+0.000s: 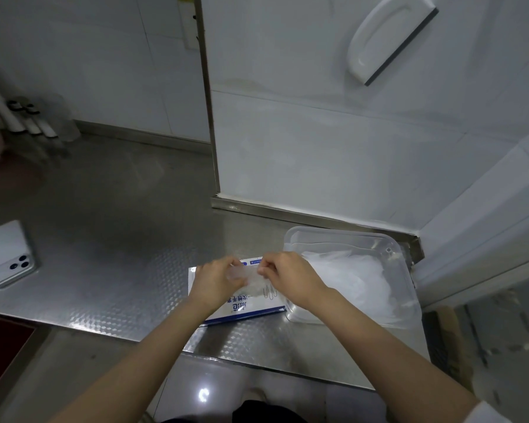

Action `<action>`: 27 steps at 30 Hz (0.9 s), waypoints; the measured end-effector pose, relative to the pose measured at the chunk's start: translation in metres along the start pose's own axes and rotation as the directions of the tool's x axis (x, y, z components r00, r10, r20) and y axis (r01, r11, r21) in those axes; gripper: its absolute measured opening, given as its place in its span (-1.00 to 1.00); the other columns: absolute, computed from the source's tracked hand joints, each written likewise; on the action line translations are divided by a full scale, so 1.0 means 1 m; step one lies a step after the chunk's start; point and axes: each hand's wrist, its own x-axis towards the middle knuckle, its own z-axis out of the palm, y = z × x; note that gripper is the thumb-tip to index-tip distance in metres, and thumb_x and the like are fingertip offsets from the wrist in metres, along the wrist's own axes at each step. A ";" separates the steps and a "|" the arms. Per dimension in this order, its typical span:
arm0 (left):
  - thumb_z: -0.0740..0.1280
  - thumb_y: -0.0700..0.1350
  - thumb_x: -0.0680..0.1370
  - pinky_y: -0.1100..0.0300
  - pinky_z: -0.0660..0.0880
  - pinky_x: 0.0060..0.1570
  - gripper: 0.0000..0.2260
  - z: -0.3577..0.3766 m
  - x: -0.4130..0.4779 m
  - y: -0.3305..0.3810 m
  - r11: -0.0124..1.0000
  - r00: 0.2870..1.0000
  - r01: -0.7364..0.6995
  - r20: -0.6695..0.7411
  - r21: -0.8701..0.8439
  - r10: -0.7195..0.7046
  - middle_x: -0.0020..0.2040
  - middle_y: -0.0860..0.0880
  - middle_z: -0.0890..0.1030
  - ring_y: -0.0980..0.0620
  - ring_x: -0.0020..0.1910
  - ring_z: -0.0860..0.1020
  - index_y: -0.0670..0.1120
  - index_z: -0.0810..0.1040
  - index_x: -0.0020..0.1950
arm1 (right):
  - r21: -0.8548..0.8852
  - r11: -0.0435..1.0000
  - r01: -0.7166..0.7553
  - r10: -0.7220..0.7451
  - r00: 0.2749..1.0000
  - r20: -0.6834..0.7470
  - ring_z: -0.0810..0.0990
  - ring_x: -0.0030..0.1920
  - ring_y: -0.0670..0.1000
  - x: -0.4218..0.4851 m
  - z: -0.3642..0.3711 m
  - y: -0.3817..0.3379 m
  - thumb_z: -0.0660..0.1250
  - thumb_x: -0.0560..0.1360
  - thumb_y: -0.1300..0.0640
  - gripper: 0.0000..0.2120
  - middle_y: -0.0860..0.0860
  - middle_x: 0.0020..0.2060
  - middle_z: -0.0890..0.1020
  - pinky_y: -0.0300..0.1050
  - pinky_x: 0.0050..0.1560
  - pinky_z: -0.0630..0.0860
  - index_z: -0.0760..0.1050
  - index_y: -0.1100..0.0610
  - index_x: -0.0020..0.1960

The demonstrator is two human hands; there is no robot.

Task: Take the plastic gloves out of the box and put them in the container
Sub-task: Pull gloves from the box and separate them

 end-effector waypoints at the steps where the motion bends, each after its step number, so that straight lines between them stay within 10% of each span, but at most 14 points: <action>1: 0.43 -0.05 0.43 0.13 0.35 0.09 -0.80 0.002 0.000 -0.002 1.000 1.000 0.012 0.014 0.016 -0.012 -0.05 -0.02 0.64 -0.03 0.01 0.55 0.00 0.55 0.03 | 0.009 1.000 -0.010 0.010 1.000 -0.001 0.60 -0.13 0.06 0.000 0.000 0.000 0.23 0.57 0.12 -0.82 0.08 -0.14 0.67 -0.07 -0.11 0.51 0.57 0.18 -0.06; 16: 0.43 0.03 0.44 0.18 0.25 0.14 -0.75 0.012 0.003 -0.013 0.964 0.991 -0.035 0.134 0.264 -0.001 -0.06 0.09 0.40 0.04 0.18 0.39 0.02 0.41 -0.02 | 0.072 0.997 -0.007 0.023 0.976 -0.219 0.55 -0.15 0.06 -0.002 -0.023 0.002 0.21 0.59 0.13 -0.83 0.04 -0.18 0.62 -0.04 -0.10 0.47 0.52 0.19 -0.08; 27: 0.48 0.03 0.39 0.15 0.25 0.00 -0.64 0.001 0.011 -0.008 0.938 0.954 -0.073 0.297 0.338 -0.033 0.00 0.07 0.49 0.00 0.21 0.40 0.04 0.35 0.01 | 0.164 0.984 0.070 0.034 0.830 -0.557 0.50 -0.25 0.03 0.008 -0.086 0.005 0.18 0.58 0.20 -0.83 -0.01 -0.26 0.51 0.04 -0.15 0.48 0.43 0.12 -0.18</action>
